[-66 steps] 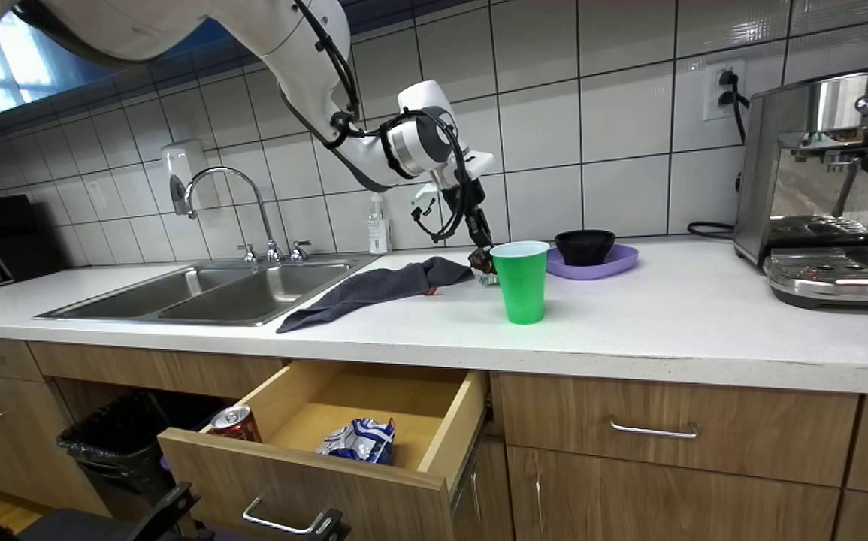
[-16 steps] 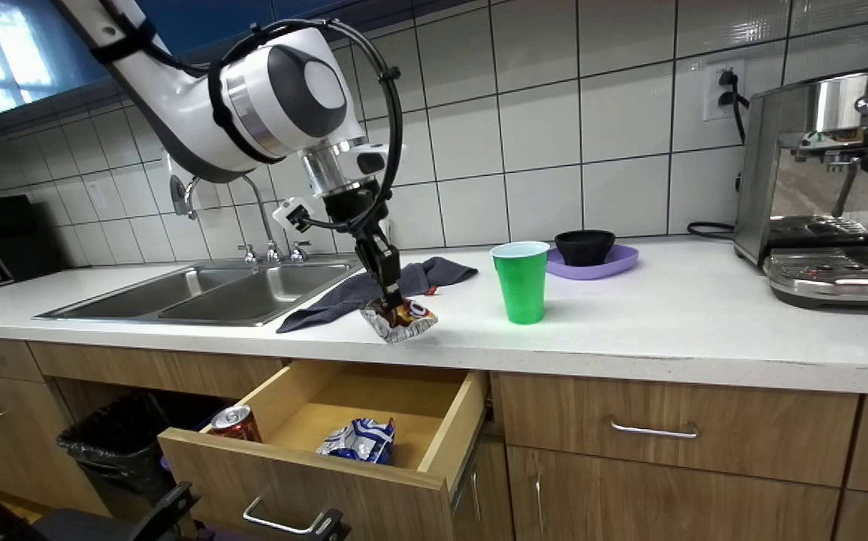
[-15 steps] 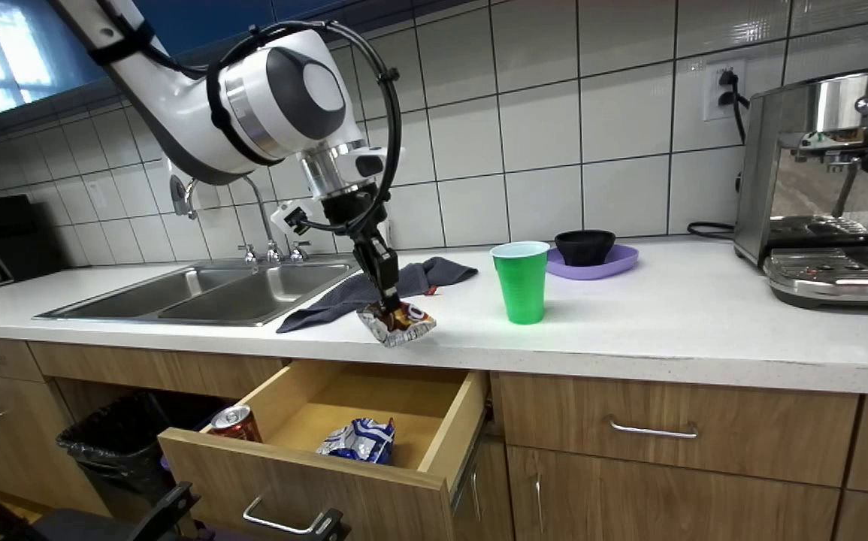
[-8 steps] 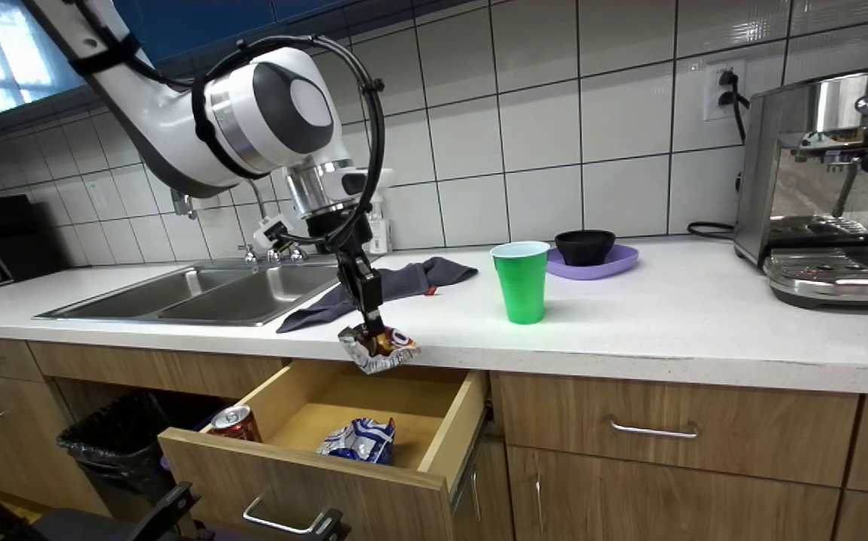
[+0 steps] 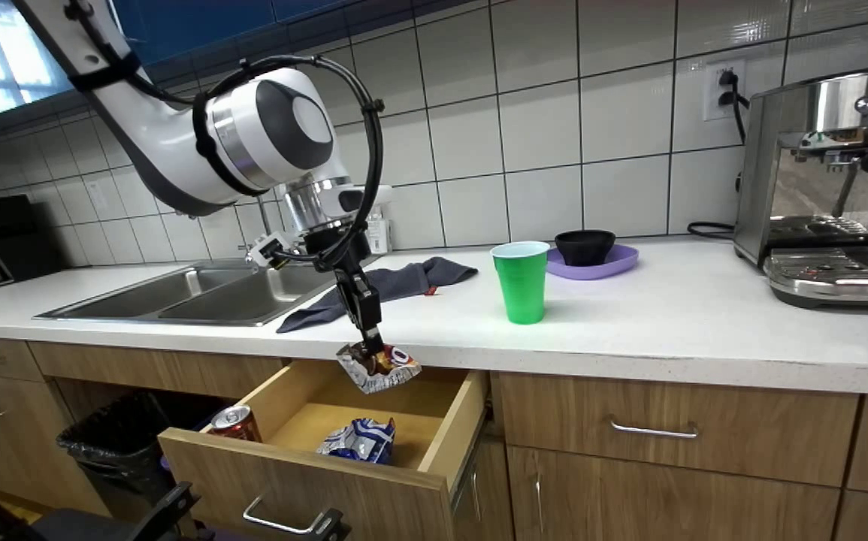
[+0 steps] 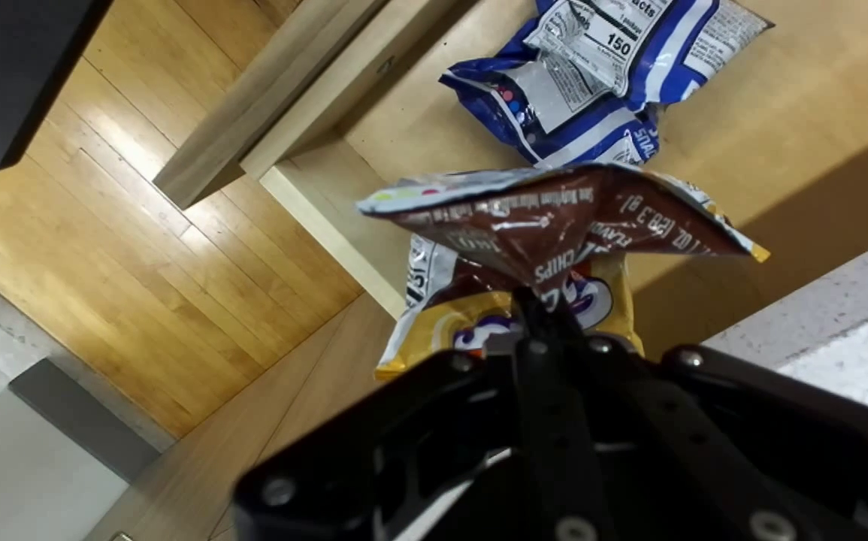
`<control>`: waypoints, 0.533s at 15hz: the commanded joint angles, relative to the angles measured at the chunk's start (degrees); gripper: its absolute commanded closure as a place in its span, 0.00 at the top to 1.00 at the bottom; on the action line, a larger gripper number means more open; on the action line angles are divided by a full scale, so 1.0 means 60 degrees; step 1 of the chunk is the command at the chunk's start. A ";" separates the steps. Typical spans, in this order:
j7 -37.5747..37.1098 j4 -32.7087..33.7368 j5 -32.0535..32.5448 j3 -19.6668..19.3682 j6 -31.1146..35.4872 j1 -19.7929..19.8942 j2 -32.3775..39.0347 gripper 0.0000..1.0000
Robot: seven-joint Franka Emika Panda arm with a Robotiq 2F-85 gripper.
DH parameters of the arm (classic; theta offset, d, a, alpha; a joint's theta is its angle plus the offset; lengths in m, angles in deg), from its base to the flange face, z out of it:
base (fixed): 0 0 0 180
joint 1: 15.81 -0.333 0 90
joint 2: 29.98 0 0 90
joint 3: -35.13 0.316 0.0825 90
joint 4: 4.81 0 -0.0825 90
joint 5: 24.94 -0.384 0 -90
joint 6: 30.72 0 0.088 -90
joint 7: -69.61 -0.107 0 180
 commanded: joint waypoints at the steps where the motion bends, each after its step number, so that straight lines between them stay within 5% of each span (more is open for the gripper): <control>1: -0.0673 0.0074 0.0644 0.0062 0.0363 0.0204 0.0475 0.00; 8: -0.1431 0.0345 0.1069 -0.0367 0.0936 -0.0037 0.1519 0.00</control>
